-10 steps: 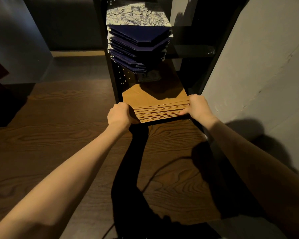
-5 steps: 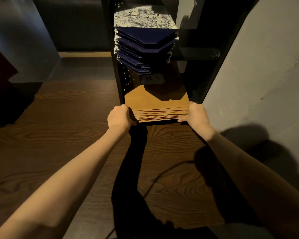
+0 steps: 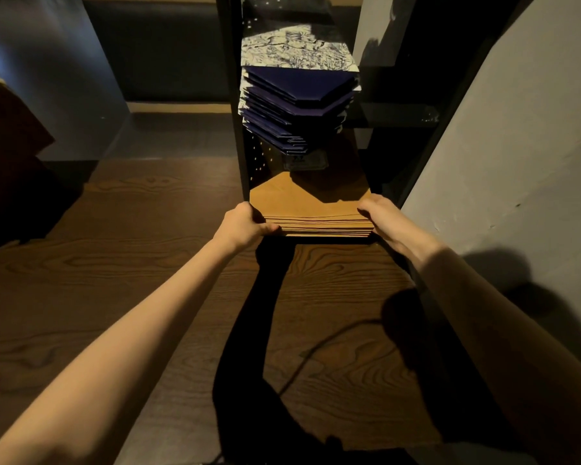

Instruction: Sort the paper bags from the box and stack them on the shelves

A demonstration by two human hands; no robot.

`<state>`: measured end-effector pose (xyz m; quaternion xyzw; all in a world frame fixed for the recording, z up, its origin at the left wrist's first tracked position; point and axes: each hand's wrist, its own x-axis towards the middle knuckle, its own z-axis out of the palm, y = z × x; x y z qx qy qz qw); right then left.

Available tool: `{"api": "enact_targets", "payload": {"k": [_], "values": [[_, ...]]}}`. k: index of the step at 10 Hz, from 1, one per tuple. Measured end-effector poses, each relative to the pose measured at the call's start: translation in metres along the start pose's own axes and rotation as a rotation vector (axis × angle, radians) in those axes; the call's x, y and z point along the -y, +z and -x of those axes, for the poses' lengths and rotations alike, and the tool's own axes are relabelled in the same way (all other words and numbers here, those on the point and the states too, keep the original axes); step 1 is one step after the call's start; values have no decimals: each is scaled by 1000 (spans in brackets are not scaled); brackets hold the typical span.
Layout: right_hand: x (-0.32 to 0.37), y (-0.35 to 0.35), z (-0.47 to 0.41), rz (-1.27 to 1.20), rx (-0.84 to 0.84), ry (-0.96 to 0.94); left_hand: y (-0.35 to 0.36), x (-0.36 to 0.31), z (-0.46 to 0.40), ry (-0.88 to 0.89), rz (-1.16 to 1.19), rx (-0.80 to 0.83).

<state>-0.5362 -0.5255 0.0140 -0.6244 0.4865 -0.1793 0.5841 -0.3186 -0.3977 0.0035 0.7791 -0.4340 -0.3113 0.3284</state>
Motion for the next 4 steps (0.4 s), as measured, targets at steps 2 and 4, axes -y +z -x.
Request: {"api": "enact_targets", "payload": {"k": [2, 4], "values": [[-1, 6, -7, 77, -67, -10, -1, 5, -7, -51, 48, 35], [21, -1, 13, 149, -270, -139, -26, -14, 11, -67, -1, -47]]}}
